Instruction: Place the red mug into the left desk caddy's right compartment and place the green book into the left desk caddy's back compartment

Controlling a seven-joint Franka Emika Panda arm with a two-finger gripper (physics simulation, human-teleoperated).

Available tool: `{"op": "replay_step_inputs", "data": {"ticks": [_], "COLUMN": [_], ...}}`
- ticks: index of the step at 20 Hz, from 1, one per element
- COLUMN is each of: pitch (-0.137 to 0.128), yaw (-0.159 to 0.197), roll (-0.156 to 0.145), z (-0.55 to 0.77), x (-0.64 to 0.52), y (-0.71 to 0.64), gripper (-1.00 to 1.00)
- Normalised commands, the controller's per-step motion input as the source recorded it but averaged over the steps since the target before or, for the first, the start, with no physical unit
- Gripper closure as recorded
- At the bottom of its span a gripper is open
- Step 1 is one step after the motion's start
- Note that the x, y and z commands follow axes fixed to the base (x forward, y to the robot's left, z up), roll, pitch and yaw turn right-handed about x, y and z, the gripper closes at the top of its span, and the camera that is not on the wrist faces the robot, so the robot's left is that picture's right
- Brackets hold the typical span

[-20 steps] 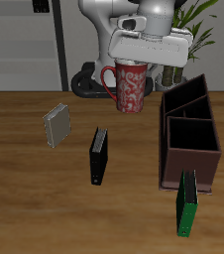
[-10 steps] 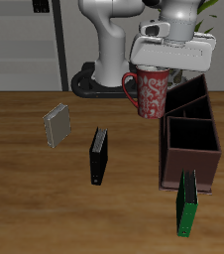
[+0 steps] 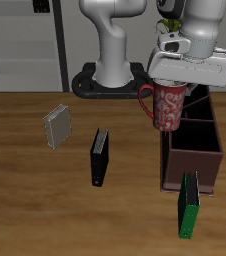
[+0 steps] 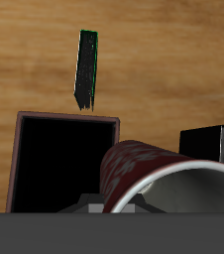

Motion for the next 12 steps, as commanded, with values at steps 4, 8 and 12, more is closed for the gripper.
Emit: {"op": "replay_step_inputs", "data": {"ticks": [4,8,12], "pitch": [0.010,0.011,0.017], "yaw": [0.007,-0.001,-0.009], "roll": [0.040,0.019,0.019], "z": [-0.04,-0.05,-0.07], "x": [0.00,0.05,0.05], "y": [0.28,0.39,0.21], "gripper": [1.00,1.00,1.00]}}
